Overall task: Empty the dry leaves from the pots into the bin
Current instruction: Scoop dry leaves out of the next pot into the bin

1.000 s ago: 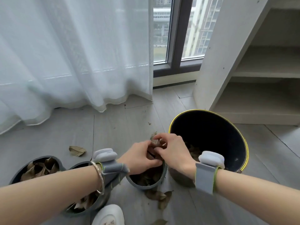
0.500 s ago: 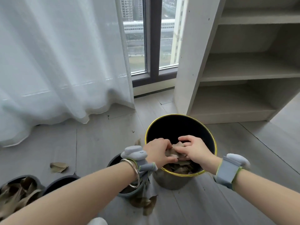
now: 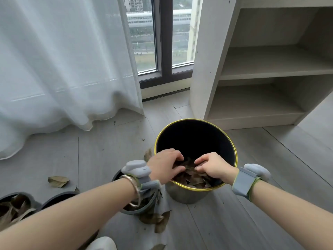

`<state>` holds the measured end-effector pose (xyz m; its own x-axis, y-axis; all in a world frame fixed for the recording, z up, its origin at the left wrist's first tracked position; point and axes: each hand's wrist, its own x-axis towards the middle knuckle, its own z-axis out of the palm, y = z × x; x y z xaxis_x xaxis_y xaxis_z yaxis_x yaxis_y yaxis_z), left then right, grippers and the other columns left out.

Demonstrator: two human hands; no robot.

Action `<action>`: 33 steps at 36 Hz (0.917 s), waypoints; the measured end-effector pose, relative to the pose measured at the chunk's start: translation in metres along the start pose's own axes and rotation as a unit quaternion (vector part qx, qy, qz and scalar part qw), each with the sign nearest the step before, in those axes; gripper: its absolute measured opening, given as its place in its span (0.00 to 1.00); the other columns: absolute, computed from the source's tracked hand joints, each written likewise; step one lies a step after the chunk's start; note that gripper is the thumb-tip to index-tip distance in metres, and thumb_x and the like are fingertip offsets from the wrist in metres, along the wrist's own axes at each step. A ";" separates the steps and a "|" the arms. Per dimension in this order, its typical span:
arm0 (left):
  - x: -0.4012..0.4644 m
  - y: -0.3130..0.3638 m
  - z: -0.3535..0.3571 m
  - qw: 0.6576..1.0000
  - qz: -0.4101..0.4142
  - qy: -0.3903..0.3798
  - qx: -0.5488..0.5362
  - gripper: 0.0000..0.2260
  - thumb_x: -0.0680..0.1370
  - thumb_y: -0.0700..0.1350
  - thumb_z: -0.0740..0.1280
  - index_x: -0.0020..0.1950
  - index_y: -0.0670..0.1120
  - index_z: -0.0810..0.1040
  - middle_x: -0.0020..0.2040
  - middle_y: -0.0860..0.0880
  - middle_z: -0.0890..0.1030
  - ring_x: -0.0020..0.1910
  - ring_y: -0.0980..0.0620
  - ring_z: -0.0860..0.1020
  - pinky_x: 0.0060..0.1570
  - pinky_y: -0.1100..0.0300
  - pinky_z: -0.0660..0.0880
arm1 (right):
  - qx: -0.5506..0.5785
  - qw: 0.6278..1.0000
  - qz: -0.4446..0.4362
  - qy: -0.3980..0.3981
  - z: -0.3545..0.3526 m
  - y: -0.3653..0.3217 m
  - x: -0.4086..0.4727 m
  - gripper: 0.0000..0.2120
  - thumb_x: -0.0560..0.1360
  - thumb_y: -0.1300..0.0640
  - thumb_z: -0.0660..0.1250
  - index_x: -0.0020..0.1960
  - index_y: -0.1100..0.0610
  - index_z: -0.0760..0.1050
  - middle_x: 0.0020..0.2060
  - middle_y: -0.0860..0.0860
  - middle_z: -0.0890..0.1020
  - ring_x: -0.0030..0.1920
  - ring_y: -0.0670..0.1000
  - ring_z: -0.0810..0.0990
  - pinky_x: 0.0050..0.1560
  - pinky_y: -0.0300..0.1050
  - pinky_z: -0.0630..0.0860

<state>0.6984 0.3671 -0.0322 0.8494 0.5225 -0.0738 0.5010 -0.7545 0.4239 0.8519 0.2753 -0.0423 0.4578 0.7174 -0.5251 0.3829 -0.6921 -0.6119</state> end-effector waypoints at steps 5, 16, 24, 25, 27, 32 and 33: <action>-0.032 -0.038 -0.019 0.994 -0.011 0.103 -0.047 0.07 0.79 0.49 0.62 0.53 0.50 0.77 0.47 0.56 0.77 0.44 0.58 0.76 0.49 0.60 0.75 | -0.017 0.990 -0.103 0.090 0.003 -0.014 -0.005 0.08 0.75 0.59 0.66 0.52 0.55 0.81 0.43 0.50 0.82 0.48 0.50 0.81 0.50 0.41 0.76; -0.062 -0.118 0.015 0.956 -0.166 -0.207 0.123 0.21 0.78 0.55 0.63 0.66 0.44 0.67 0.64 0.46 0.71 0.62 0.46 0.73 0.60 0.55 0.69 | -0.187 0.948 -0.251 -0.065 0.116 -0.093 -0.029 0.12 0.75 0.58 0.63 0.57 0.59 0.77 0.52 0.55 0.81 0.53 0.54 0.80 0.55 0.45 0.76; -0.044 -0.124 0.062 0.926 -0.170 -0.299 0.158 0.23 0.78 0.43 0.63 0.71 0.40 0.61 0.70 0.40 0.64 0.67 0.39 0.67 0.66 0.50 0.67 | -0.445 0.879 -0.101 -0.138 0.191 -0.088 0.015 0.24 0.77 0.59 0.63 0.70 0.63 0.60 0.67 0.59 0.66 0.67 0.57 0.67 0.65 0.47 0.66; -0.043 -0.128 0.066 0.921 -0.177 -0.307 0.160 0.24 0.78 0.43 0.63 0.72 0.40 0.60 0.70 0.40 0.63 0.68 0.39 0.66 0.66 0.49 0.65 | -0.457 0.874 -0.089 -0.140 0.198 -0.086 0.022 0.24 0.77 0.59 0.63 0.70 0.63 0.60 0.67 0.59 0.66 0.68 0.58 0.66 0.66 0.48 0.66; -0.041 -0.134 0.073 0.920 -0.186 -0.307 0.159 0.25 0.78 0.43 0.62 0.73 0.41 0.59 0.71 0.39 0.62 0.69 0.38 0.65 0.65 0.49 0.66 | -0.469 0.868 -0.067 -0.148 0.209 -0.081 0.033 0.26 0.77 0.58 0.63 0.71 0.63 0.58 0.68 0.60 0.65 0.68 0.58 0.66 0.66 0.48 0.65; -0.038 -0.141 0.086 0.929 -0.182 -0.296 0.127 0.22 0.82 0.42 0.54 0.75 0.42 0.56 0.74 0.41 0.60 0.72 0.42 0.63 0.66 0.52 0.63 | -0.498 0.845 -0.070 -0.184 0.220 -0.072 0.048 0.28 0.78 0.58 0.60 0.73 0.64 0.53 0.69 0.61 0.63 0.69 0.59 0.65 0.67 0.50 0.65; -0.038 -0.145 0.091 0.932 -0.187 -0.292 0.107 0.20 0.83 0.41 0.54 0.75 0.41 0.58 0.73 0.40 0.62 0.71 0.42 0.64 0.66 0.53 0.64 | -0.498 0.844 -0.071 -0.186 0.222 -0.070 0.051 0.27 0.79 0.58 0.58 0.74 0.64 0.53 0.70 0.61 0.63 0.69 0.60 0.65 0.67 0.50 0.65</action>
<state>0.6089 0.4203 -0.1728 0.5226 0.5076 -0.6850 0.7491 -0.6571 0.0845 0.6706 0.3777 -0.1573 0.1380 0.6458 -0.7509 0.9820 -0.1877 0.0190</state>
